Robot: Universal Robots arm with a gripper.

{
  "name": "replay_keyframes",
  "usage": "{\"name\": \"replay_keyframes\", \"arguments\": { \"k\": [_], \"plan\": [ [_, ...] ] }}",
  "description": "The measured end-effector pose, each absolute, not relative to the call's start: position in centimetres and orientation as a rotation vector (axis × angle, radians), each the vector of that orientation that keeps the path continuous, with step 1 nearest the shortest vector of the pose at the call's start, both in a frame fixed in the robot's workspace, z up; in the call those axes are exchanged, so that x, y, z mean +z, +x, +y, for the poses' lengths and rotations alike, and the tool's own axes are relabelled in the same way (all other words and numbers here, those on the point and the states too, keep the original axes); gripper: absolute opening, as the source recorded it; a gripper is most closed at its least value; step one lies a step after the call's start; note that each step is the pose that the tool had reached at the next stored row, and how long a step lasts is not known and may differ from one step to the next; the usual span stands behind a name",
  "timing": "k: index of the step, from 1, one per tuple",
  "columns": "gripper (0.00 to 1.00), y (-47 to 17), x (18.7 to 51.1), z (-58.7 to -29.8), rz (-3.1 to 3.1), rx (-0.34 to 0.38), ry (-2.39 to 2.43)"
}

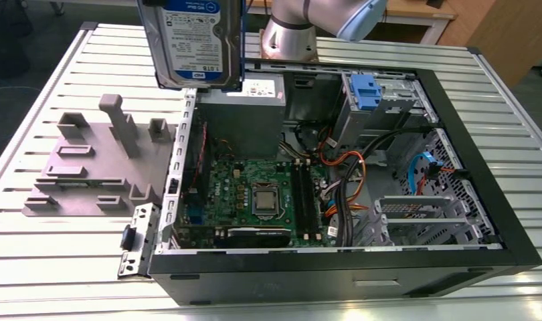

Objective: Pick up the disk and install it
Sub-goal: 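Pick up the disk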

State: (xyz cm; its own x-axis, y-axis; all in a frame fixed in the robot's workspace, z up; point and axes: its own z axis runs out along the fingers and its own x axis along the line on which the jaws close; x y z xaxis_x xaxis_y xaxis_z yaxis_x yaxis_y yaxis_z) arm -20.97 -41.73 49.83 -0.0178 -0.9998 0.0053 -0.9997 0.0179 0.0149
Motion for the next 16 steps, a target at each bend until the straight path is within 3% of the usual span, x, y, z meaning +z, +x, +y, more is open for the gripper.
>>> {"name": "replay_keyframes", "arguments": {
  "k": [16],
  "plan": [
    [0.36,-18.9,49.7,-42.5,-2.231,-0.011,2.191]
  ]
}}
